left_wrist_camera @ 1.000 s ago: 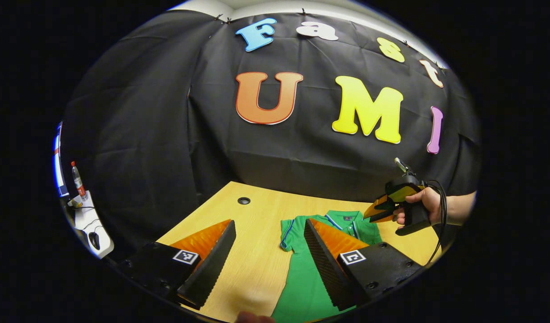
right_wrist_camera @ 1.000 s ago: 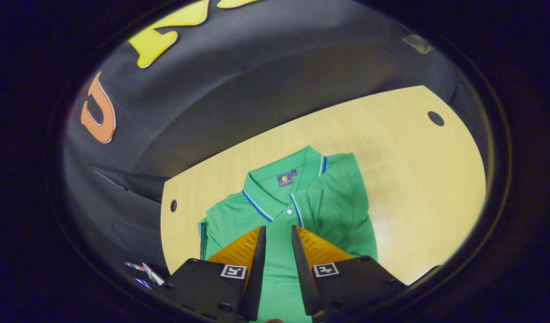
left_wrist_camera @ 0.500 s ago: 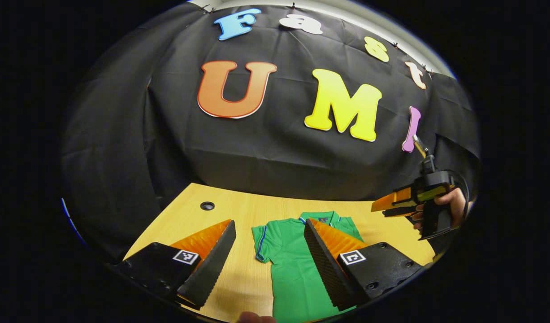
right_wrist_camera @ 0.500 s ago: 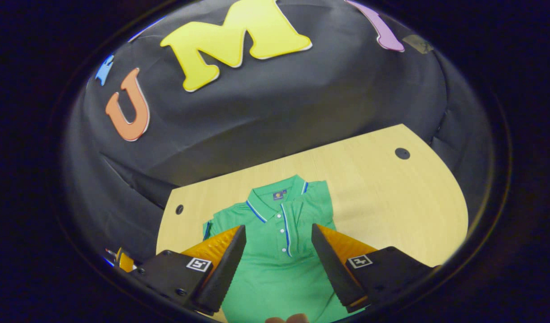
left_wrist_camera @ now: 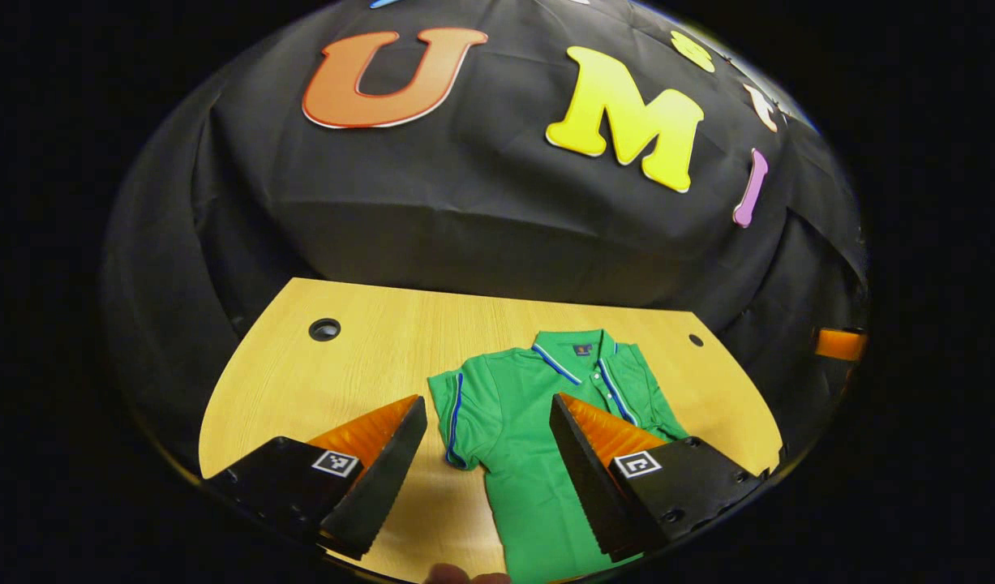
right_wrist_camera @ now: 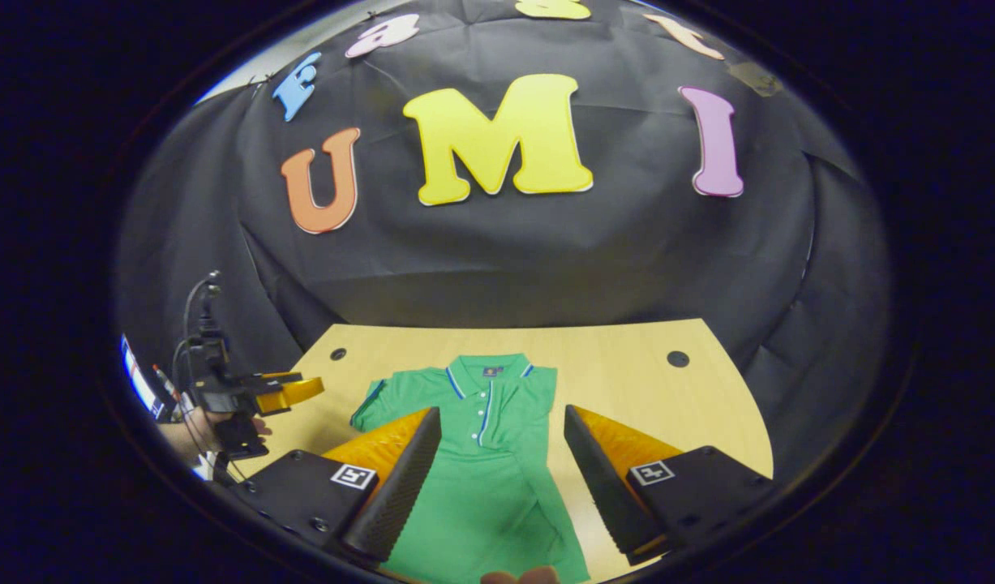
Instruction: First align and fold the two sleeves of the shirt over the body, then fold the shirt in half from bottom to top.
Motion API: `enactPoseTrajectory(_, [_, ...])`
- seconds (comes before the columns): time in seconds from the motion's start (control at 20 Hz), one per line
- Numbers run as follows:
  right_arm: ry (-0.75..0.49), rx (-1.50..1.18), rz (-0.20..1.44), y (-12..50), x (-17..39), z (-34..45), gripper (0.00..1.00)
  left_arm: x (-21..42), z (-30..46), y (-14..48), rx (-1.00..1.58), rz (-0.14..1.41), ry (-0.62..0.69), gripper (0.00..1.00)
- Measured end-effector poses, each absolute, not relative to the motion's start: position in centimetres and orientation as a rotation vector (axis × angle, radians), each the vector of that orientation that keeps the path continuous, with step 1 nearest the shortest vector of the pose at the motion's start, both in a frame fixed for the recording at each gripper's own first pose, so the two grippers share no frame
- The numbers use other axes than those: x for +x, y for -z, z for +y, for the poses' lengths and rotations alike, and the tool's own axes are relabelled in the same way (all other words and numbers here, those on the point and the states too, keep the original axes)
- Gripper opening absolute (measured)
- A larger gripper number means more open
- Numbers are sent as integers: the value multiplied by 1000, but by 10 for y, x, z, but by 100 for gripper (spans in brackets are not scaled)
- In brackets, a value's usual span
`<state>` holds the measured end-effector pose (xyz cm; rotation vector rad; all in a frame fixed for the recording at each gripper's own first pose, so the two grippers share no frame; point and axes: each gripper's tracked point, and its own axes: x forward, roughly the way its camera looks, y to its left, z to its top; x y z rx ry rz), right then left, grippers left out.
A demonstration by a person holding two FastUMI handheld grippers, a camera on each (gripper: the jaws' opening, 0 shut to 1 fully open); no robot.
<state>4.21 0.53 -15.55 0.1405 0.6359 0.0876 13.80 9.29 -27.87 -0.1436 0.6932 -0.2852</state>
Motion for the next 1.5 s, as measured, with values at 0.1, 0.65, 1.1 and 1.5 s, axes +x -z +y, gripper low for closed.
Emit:
enactPoseTrajectory(0.1, [-78,147,636,154,30,-8,97,147,91,301,-136,757,290,98])
enactPoseTrajectory(0.65, [-48,98,720,196,8,-43,93,172,99,406,-87,970,246,94])
enactPoseTrajectory(1.1, [-44,108,766,217,10,-48,97,183,110,425,-111,1007,217,60])
enactPoseTrajectory(1.5, [-44,105,774,226,10,-49,97,184,110,425,-137,1041,223,10])
